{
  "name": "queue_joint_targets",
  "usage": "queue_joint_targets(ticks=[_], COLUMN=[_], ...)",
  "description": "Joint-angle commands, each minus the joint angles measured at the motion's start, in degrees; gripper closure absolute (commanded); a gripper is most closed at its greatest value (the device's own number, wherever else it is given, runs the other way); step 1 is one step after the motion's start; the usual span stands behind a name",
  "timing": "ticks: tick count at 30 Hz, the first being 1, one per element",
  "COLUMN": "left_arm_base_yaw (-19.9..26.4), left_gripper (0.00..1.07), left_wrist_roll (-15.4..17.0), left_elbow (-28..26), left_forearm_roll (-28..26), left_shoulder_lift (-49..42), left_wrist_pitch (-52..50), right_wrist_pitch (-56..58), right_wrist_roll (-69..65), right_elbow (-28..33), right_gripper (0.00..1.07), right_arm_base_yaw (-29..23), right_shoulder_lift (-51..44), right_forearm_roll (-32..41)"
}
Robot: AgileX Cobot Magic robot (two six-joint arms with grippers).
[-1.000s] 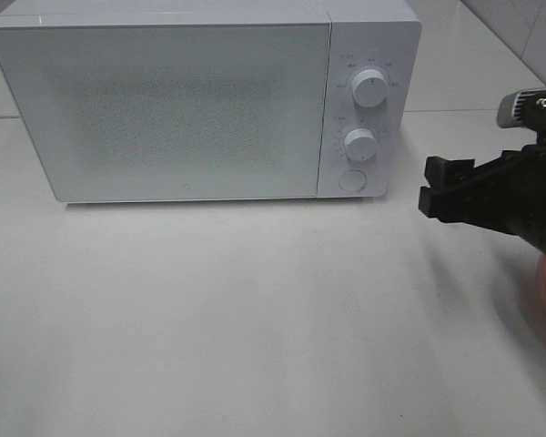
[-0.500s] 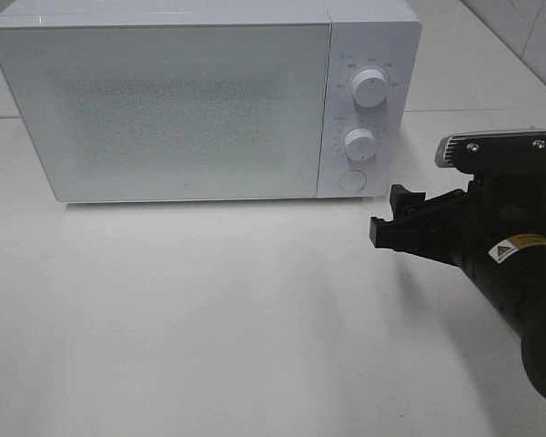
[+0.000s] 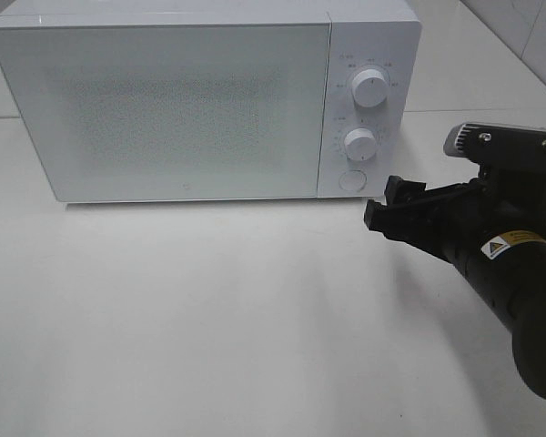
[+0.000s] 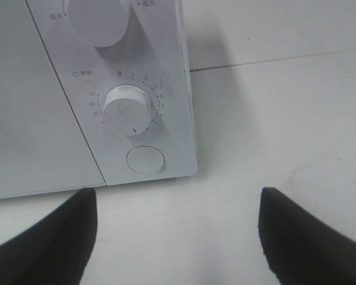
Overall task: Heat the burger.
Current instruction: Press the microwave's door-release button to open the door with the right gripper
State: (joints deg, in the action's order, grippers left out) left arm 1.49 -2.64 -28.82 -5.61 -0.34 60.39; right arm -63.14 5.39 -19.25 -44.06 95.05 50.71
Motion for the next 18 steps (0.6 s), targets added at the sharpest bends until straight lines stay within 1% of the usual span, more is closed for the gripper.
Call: queue_joint_targets(ticks=[1, 2, 3, 5, 6, 7, 8, 10, 11, 12, 13, 14, 15, 16, 17, 18], left_arm_base_yaw=[0.2, 0.2, 0.2, 0.2, 0.2, 0.2, 0.2, 0.2, 0.2, 0.2, 0.2, 0.2, 0.2, 0.2, 0.2, 0.2], left_gripper=[0.07, 0.07, 0.07, 0.07, 0.07, 0.07, 0.07, 0.07, 0.07, 0.07, 0.07, 0.07, 0.07, 0.07, 0.07, 0.07], left_wrist_roll=[0.0, 0.0, 0.0, 0.0, 0.0, 0.0, 0.0, 0.0, 0.0, 0.0, 0.0, 0.0, 0.0, 0.0, 0.0, 0.0], left_elbow=[0.1, 0.1, 0.1, 0.1, 0.1, 0.1, 0.1, 0.1, 0.1, 0.1, 0.1, 0.1, 0.1, 0.1, 0.1, 0.1], left_forearm_roll=[-0.2, -0.2, -0.2, -0.2, -0.2, -0.2, -0.2, -0.2, -0.2, -0.2, -0.2, -0.2, -0.2, -0.2, -0.2, -0.2], left_shoulder_lift=[-1.0, -1.0, -1.0, -1.0, -1.0, -1.0, -1.0, -1.0, -1.0, -1.0, -1.0, -1.0, -1.0, -1.0, -1.0, -1.0], left_wrist_pitch=[-0.9, -0.9, -0.9, -0.9, -0.9, -0.9, -0.9, -0.9, -0.9, -0.9, -0.9, -0.9, -0.9, -0.9, -0.9, -0.9], right_wrist_pitch=[-0.4, -0.4, -0.4, -0.4, -0.4, -0.4, -0.4, 0.1, 0.1, 0.5, 1.8, 2.5, 2.5, 3.3, 3.3, 3.4], right_wrist_roll=[-12.8, -16.2, -16.2, -28.4, -28.4, -31.8, -31.8, -44.5, -44.5, -47.6, -53.0, -55.3, -55.3, -60.4, -60.4, -62.7], right_elbow=[-0.4, -0.4, -0.4, -0.4, -0.4, -0.4, -0.4, -0.4, -0.4, -0.4, -0.4, -0.4, -0.4, -0.4, -0.4, -0.4], right_gripper=[0.42, 0.44, 0.44, 0.56, 0.56, 0.59, 0.59, 0.73, 0.73, 0.76, 0.84, 0.87, 0.87, 0.9, 0.9, 0.97], right_arm_base_yaw=[-0.2, -0.2, -0.2, -0.2, -0.2, -0.2, -0.2, -0.2, -0.2, -0.2, -0.2, -0.2, -0.2, -0.2, -0.2, -0.2], right_shoulder_lift=[-0.1, -0.1, -0.1, -0.1, -0.1, -0.1, -0.1, -0.1, -0.1, -0.1, -0.1, -0.1, -0.1, -0.1, -0.1, -0.1], right_forearm_roll=[-0.1, -0.1, -0.1, -0.1, -0.1, -0.1, -0.1, -0.1, -0.1, -0.1, -0.1, -0.1, -0.1, -0.1, -0.1, -0.1])
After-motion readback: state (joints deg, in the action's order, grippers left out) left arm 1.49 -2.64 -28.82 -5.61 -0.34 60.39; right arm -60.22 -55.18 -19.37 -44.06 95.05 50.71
